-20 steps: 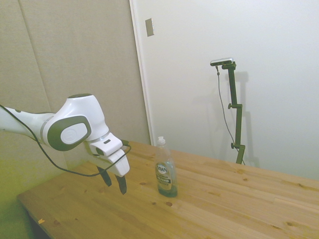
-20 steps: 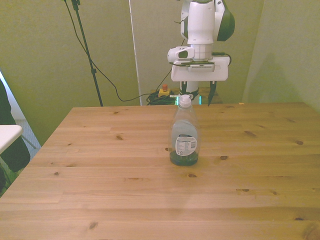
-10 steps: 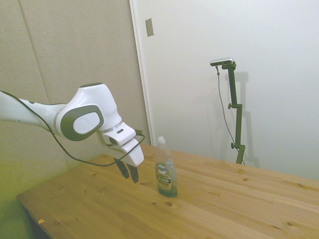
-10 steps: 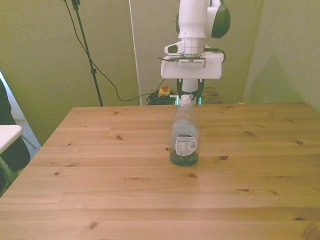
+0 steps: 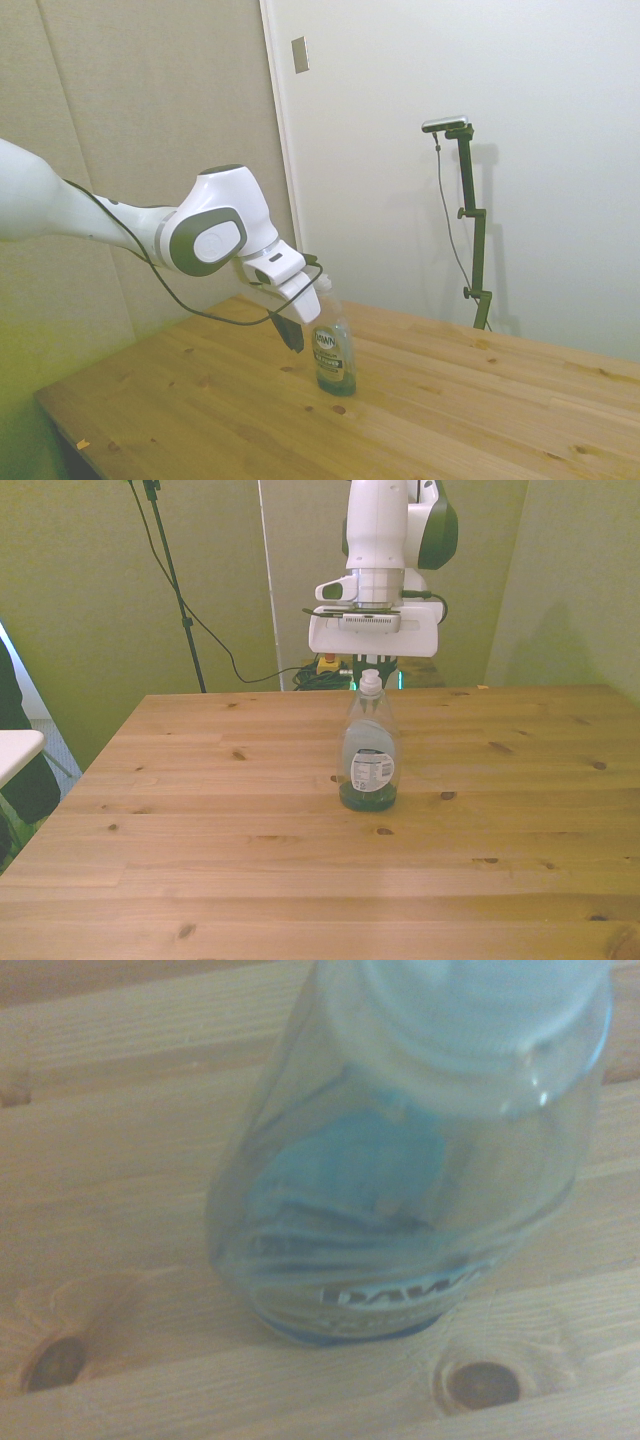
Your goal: Knock down the dish soap
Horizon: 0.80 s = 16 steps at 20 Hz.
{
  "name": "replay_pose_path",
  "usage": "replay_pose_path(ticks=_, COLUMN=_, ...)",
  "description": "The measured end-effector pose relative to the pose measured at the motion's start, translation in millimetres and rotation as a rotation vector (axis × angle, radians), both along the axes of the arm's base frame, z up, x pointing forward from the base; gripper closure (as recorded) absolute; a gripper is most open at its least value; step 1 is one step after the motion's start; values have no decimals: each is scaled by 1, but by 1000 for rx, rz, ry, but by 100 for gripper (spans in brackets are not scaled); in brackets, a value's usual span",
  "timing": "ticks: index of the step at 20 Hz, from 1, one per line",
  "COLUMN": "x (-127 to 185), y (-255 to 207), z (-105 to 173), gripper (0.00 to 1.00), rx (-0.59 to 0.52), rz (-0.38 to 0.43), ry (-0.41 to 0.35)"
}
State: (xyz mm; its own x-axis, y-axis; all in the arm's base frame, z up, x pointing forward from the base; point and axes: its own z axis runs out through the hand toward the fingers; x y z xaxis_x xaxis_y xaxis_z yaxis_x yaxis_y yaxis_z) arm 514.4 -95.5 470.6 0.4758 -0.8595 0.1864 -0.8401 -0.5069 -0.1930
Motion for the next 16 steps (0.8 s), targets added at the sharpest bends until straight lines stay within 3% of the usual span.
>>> replay_pose_path(ticks=10, x=82, y=-13, z=-13, gripper=100, rx=12, rz=-154, ry=-87)
replay_pose_path(ticks=16, x=122, y=-13, z=-24, gripper=100, rx=7, rz=-196, ry=-105)
